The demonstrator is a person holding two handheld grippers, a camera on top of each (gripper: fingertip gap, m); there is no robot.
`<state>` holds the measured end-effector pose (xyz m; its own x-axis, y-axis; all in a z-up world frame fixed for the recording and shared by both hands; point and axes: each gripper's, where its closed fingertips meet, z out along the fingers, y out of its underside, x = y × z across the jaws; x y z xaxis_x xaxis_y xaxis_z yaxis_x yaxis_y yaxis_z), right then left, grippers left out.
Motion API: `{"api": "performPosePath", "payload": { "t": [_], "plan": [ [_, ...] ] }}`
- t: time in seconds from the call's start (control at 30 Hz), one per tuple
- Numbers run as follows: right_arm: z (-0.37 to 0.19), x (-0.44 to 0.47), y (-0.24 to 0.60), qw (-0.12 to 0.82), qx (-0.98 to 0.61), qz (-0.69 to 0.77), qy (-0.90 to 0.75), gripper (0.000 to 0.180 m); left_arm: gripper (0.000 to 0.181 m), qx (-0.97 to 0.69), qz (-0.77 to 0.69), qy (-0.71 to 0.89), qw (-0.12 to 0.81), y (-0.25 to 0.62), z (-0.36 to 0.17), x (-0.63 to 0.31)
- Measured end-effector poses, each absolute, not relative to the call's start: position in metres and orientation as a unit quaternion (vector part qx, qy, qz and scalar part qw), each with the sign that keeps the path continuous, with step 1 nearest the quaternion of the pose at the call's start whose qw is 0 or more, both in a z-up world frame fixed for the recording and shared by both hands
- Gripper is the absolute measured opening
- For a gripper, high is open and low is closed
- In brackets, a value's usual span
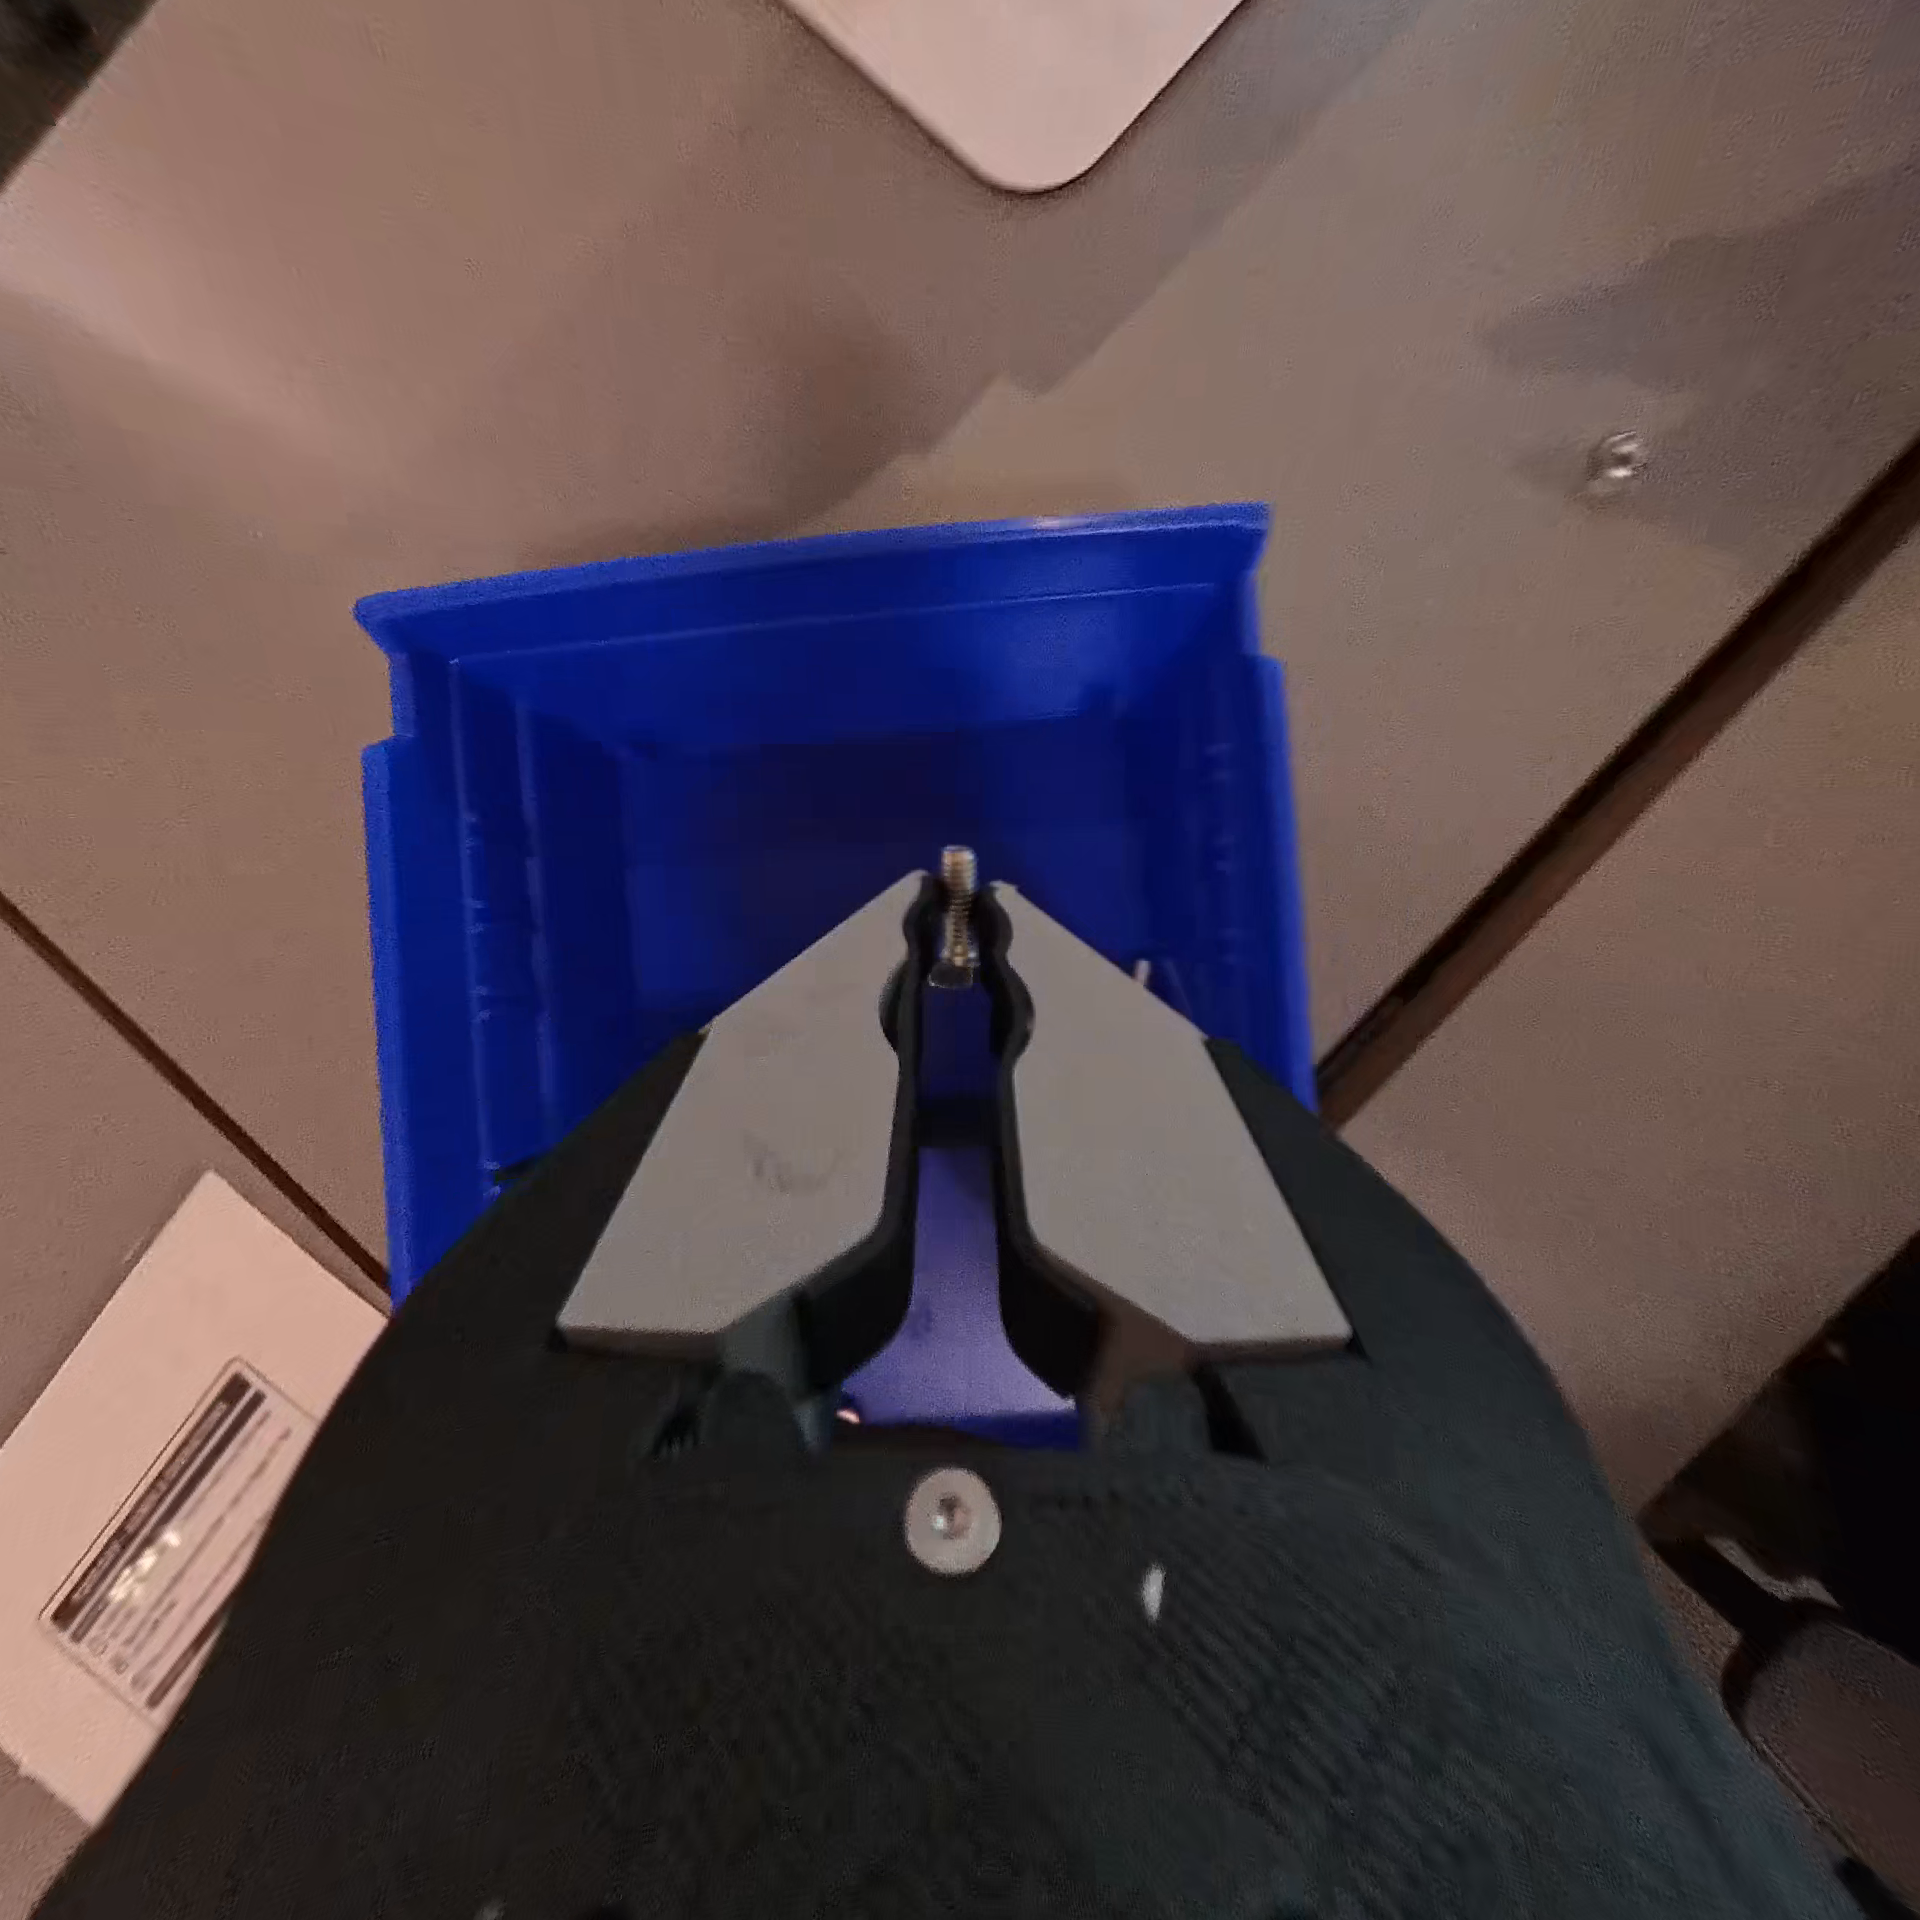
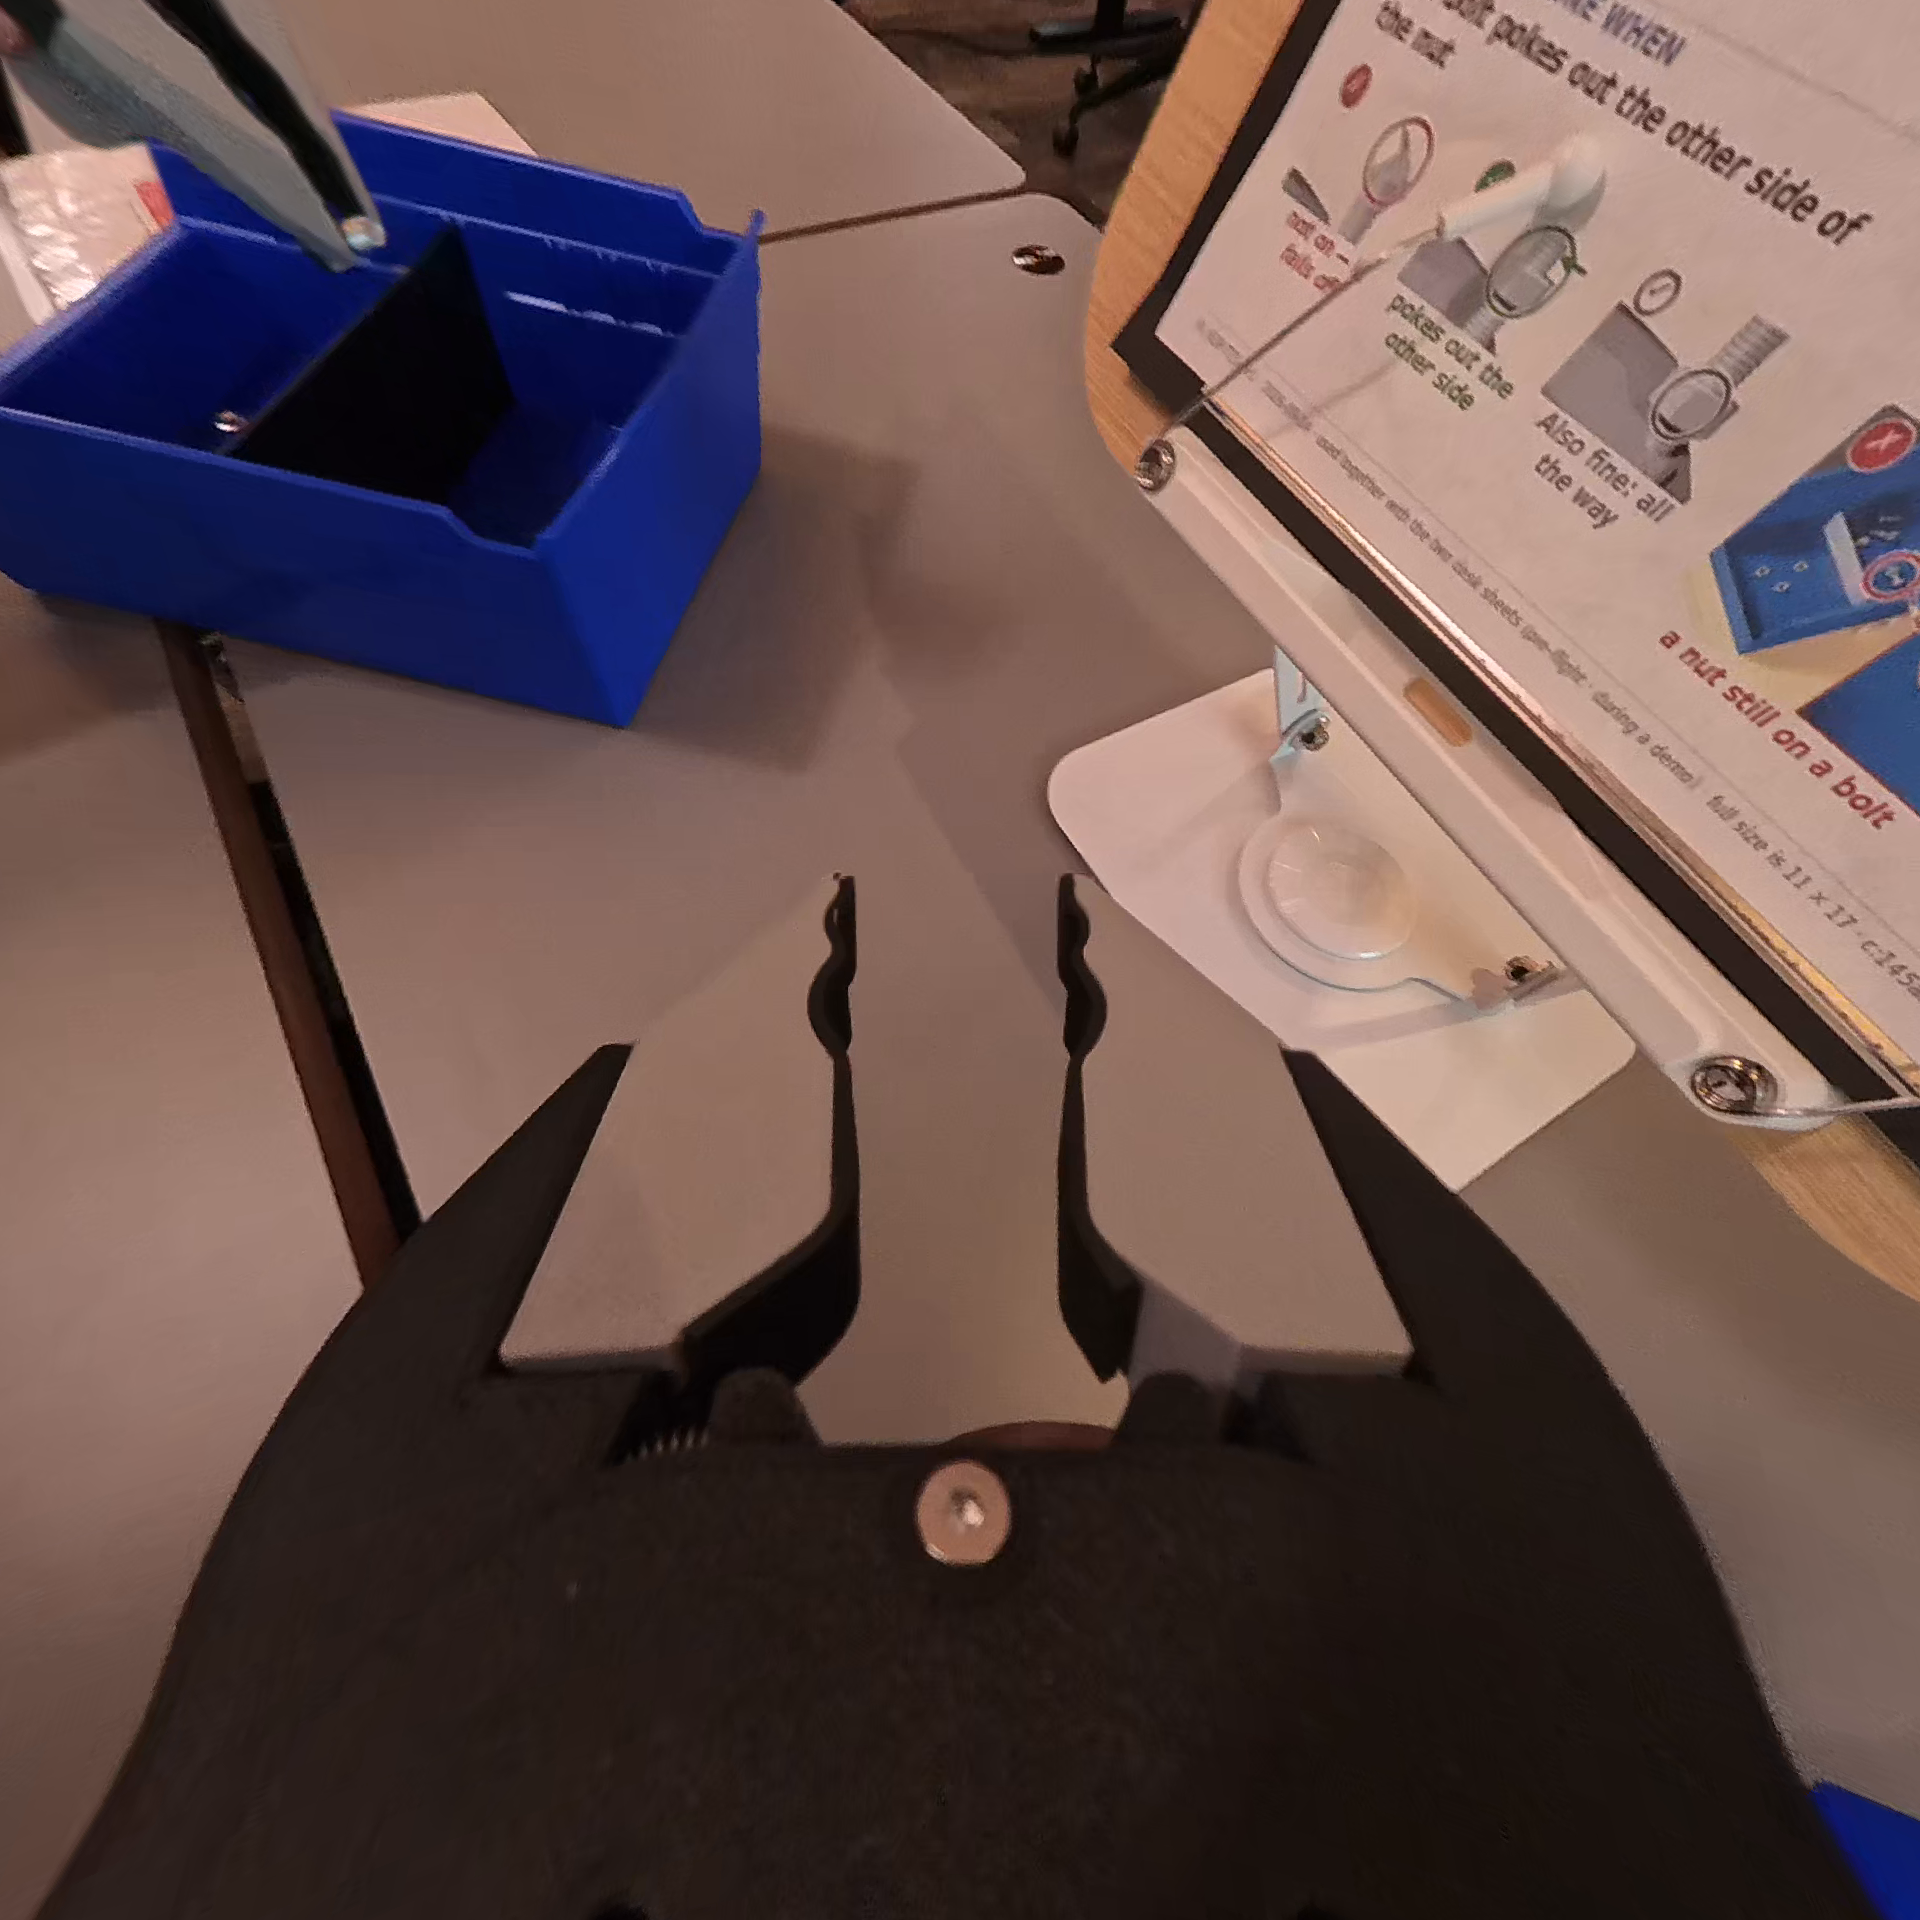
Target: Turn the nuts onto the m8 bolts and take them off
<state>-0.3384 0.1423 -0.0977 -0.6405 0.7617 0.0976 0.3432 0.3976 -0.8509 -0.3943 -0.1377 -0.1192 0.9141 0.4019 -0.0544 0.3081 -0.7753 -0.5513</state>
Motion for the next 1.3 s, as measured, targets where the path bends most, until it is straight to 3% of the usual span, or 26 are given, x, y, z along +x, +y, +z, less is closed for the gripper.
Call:
{"api": "performPosePath", "payload": {
  "t": [0.03, 0.37, 0.6, 1.0, 1.17, 1.3],
  "plan": [
    [-0.096, -0.336, 0.137, 0.241, -0.340, 0.432, -0.800, 0.035, 0.005, -0.936, 0.081, -0.182, 0.290, -0.135, -0.110, -0.381],
    [-0.095, -0.315, 0.098, 0.226, -0.292, 0.436, -0.821, 0.032, 0.005, -0.946, -0.028, -0.164, 0.279, -0.121, -0.117, -0.286],
    [-0.078, -0.310, 0.103, 0.235, -0.291, 0.455, -0.808, 0.032, 0.005, -0.961, -0.002, -0.180, 0.210, -0.111, -0.167, -0.302],
    [-0.072, -0.311, 0.114, 0.242, -0.298, 0.457, -0.802, 0.032, 0.005, -0.960, 0.048, -0.214, 0.174, -0.098, -0.184, -0.384],
    [-0.074, -0.314, 0.119, 0.243, -0.304, 0.456, -0.801, 0.032, 0.005, -0.942, 0.062, -0.265, 0.198, -0.096, -0.184, -0.429],
    [-0.077, -0.315, 0.122, 0.236, -0.307, 0.457, -0.801, 0.032, 0.005, -0.920, 0.040, -0.264, 0.287, -0.070, -0.164, -0.430]
  ]
}}
